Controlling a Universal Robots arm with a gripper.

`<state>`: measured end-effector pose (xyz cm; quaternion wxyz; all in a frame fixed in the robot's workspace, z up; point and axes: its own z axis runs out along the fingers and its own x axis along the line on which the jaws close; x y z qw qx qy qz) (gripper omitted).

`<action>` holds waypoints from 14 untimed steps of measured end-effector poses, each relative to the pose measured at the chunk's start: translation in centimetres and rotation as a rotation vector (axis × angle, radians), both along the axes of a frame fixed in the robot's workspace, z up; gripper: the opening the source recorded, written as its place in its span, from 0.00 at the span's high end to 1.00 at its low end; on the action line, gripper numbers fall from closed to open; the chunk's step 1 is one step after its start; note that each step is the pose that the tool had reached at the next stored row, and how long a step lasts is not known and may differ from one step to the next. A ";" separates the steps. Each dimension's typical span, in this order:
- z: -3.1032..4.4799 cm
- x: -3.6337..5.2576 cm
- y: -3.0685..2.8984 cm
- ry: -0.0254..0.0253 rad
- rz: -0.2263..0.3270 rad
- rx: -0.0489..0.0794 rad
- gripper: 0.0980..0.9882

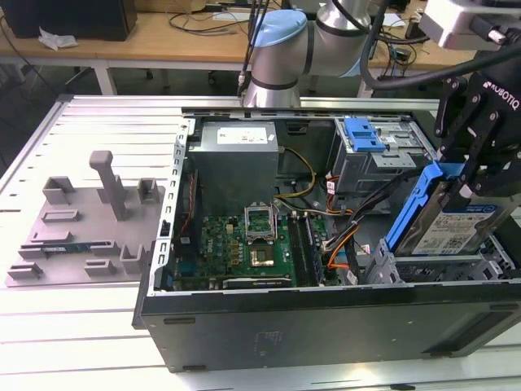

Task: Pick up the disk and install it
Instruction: 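Insert the disk into the insertion slot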

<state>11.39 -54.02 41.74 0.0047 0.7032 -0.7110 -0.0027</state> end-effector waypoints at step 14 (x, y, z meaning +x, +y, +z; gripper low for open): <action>-0.75 -0.04 0.00 0.0000 0.000 -0.001 0.61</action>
